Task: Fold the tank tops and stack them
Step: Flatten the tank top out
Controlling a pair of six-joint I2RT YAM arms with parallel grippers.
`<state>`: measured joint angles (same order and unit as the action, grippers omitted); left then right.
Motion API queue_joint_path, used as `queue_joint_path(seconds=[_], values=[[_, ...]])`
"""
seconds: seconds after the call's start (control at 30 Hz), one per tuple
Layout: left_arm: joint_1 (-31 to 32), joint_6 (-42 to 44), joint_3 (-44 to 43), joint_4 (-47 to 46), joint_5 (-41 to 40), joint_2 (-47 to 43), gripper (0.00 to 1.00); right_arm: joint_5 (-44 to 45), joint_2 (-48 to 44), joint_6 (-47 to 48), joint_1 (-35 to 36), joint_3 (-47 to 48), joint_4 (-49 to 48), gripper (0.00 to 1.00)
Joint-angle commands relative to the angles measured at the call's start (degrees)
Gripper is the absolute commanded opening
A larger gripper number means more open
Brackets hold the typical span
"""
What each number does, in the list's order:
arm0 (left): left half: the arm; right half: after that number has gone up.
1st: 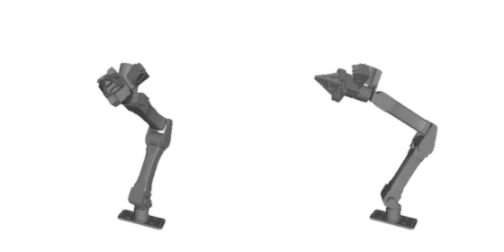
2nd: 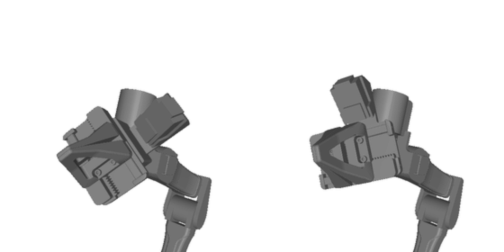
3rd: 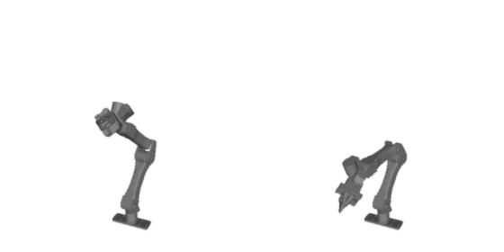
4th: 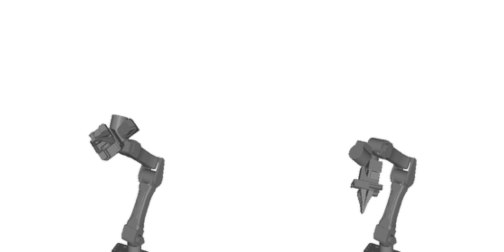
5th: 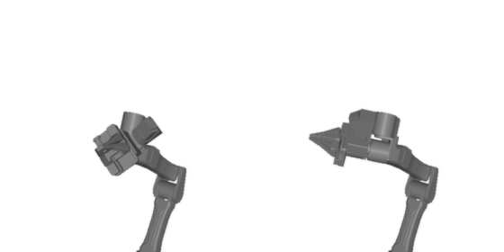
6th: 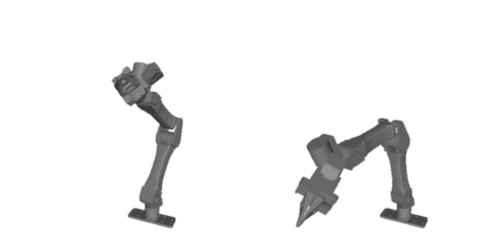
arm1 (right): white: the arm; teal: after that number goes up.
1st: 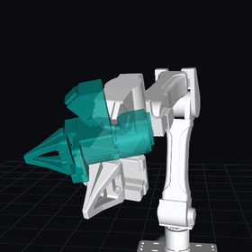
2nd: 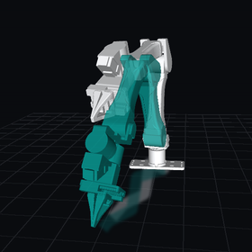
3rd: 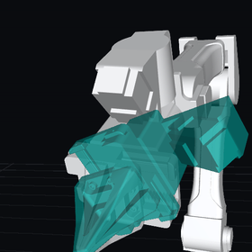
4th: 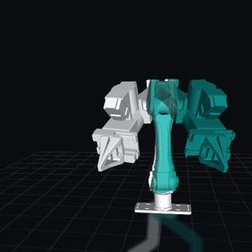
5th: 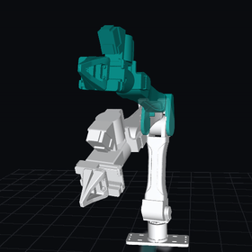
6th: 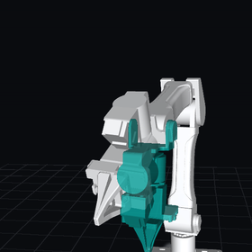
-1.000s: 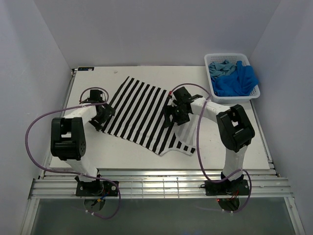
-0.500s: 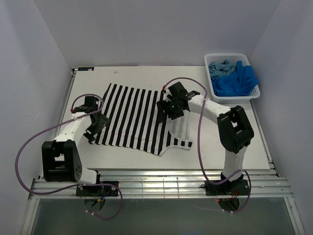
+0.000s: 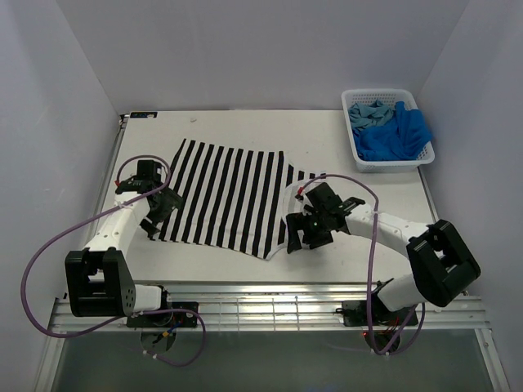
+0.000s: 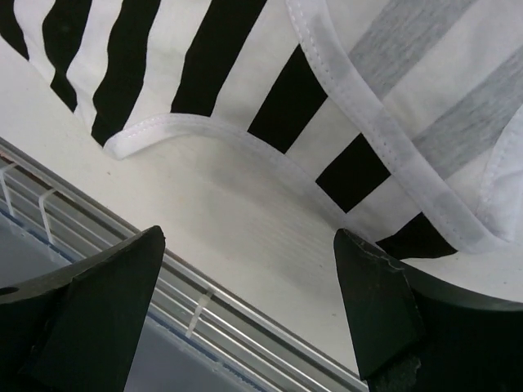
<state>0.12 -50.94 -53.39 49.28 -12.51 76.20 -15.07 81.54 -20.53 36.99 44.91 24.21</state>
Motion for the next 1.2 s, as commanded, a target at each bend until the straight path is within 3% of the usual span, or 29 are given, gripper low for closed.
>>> queue_joint_path(seconds=[0.0,0.2,0.43,0.63,0.77,0.9,1.03,1.17], values=[[-0.03,0.93,-1.46,-1.11,2.31,-1.41,0.98,0.3,1.76,-1.27,0.01,0.53,-4.6,0.9],[-0.03,2.59,-1.89,-4.8,6.36,-1.59,0.98,0.04,8.89,0.84,-5.43,3.52,-5.13,0.9],[-0.03,3.39,-2.08,-3.75,8.73,0.87,0.98,-2.69,10.75,4.79,-19.13,2.29,-5.75,0.9],[-0.03,2.08,2.75,-0.59,10.93,-2.37,0.98,-2.6,10.23,7.08,-26.08,4.05,-3.91,0.9],[-0.03,0.5,7.24,1.52,14.53,-7.11,0.98,-4.09,5.05,11.21,-24.44,5.63,0.75,0.9],[-0.03,-1.97,10.05,5.47,9.18,-8.44,0.98,-1.28,-4.52,10.26,-18.72,3.54,2.51,0.9],[-0.03,-3.81,11.72,6.09,11.28,-6.95,0.98,1.62,-8.93,7.27,-12.75,1.86,2.16,0.9],[-0.03,-7.15,14.18,6.54,7.0,-7.21,0.98,2.68,-10.61,5.77,-11.24,1.41,1.9,0.9]])
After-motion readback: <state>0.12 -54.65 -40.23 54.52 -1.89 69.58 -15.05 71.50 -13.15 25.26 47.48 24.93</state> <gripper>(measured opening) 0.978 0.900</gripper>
